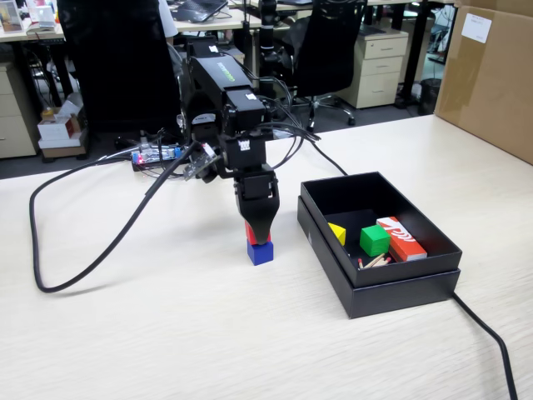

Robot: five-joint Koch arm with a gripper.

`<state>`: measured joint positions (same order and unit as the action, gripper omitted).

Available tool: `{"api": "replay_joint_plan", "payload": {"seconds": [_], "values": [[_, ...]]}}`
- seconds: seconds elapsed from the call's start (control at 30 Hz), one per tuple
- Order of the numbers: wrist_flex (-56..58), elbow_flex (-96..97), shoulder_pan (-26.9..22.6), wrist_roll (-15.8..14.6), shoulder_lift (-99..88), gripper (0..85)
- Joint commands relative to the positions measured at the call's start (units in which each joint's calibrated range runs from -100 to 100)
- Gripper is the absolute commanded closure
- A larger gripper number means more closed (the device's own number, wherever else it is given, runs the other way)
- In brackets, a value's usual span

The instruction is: Put the red cube on top of the blue cube

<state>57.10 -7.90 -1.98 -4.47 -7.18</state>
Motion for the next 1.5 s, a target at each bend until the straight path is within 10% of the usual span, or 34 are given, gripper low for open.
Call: {"api": "replay_joint_plan", "payload": {"seconds": [0.0,0.67,1.17,1.47], "values": [[-1.8,-2.0,-0.2,-0.3,-1.5,77.8],[-3.2,-0.6,-0.4,-0.3,-1.5,70.5],[-3.2,1.1,-0.5,-0.2,-3.0,41.6],[-3.1,1.2,-0.4,-0.2,-8.5,38.8]]}}
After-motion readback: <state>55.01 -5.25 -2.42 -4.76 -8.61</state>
